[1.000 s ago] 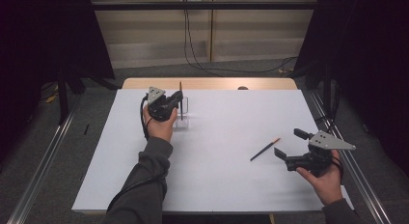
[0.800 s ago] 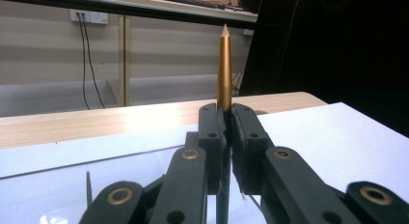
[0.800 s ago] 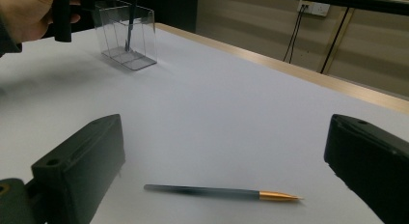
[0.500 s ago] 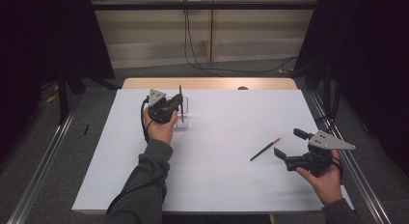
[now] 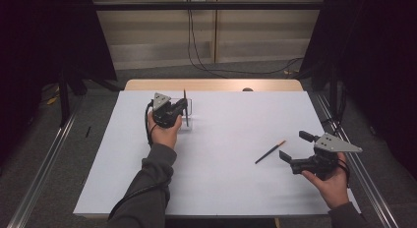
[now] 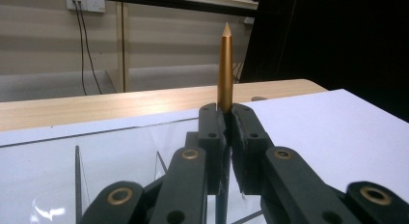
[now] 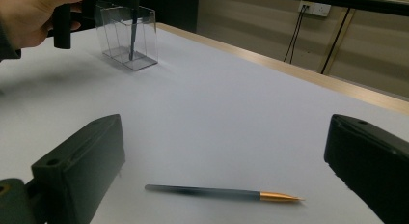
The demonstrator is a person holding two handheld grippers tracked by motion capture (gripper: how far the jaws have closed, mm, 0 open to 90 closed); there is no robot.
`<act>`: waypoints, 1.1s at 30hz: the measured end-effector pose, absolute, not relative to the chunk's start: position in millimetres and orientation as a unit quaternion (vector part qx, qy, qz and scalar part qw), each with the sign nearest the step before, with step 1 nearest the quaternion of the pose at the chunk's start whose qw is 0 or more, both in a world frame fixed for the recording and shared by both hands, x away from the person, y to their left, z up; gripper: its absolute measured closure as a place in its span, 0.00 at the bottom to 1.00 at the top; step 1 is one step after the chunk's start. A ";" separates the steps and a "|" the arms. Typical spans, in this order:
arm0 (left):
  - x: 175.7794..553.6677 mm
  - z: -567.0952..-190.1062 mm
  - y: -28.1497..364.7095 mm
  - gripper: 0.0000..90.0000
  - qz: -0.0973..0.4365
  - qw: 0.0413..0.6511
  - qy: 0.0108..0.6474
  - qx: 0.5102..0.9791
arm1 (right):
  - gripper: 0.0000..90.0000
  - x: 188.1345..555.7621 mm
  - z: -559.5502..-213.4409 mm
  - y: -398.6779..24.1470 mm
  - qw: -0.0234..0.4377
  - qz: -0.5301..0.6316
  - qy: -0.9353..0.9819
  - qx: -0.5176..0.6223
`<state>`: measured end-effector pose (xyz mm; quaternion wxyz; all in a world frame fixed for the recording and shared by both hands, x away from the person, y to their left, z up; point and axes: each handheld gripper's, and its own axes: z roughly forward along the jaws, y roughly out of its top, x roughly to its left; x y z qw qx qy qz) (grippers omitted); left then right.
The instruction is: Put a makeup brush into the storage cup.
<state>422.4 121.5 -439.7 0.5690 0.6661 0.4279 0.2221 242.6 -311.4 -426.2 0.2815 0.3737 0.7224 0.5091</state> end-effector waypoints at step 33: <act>424.4 -448.8 119.8 0.92 0.215 0.553 0.437 0.676 | 0.00 242.0 -425.6 -311.2 0.280 0.509 0.724 0.371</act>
